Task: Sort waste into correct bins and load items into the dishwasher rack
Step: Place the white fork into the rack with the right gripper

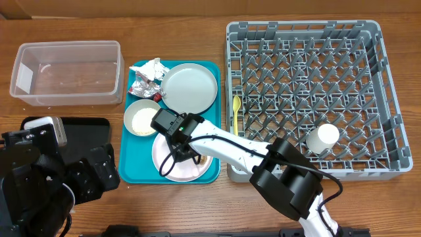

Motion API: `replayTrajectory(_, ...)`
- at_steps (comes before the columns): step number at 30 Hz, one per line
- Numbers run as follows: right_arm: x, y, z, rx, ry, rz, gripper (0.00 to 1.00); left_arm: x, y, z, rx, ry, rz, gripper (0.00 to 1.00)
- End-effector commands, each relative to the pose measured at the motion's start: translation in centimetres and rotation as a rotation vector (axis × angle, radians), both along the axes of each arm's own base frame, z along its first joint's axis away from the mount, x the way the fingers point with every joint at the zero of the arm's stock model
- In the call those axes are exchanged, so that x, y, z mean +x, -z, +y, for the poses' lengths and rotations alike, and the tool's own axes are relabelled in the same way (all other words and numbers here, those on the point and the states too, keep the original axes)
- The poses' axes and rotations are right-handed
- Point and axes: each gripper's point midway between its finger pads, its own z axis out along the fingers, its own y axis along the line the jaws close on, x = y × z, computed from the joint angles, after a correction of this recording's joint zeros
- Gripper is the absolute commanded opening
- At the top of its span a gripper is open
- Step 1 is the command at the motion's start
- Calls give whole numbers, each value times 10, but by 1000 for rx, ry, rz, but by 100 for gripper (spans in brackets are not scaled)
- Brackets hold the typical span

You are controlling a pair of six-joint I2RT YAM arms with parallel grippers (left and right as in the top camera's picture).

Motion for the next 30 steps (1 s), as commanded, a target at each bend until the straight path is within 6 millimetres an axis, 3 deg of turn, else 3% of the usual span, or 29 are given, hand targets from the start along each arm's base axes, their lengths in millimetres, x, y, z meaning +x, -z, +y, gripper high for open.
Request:
replayTrajectory(1,27,-37,1,-24,22,-138,12,0,-1,3,2,-20,-6,100)
replayTrajectory(9,45,-138,2,110,31,-274,11,0,-1,3,2,-20,-6,100)
replayTrajectory(13,60,-184,-23,156,65,-354,11,0,-1,3,2,-20,-6,100)
replayTrajectory(15,70,-194,-45,138,89,-371,11,0,-1,3,2,-20,-6,100)
replayTrajectory(18,84,-192,-79,74,123,-358,11,0,-1,3,2,-20,-6,100)
replayTrajectory(23,104,-163,-131,6,227,-283,11,0,-1,3,2,-20,-6,100)
replayTrajectory(28,108,-122,-159,-21,260,-217,11,0,-1,3,2,-20,-6,100)
replayTrajectory(30,106,-109,-156,-3,195,-191,12,0,-1,3,2,-20,-6,100)
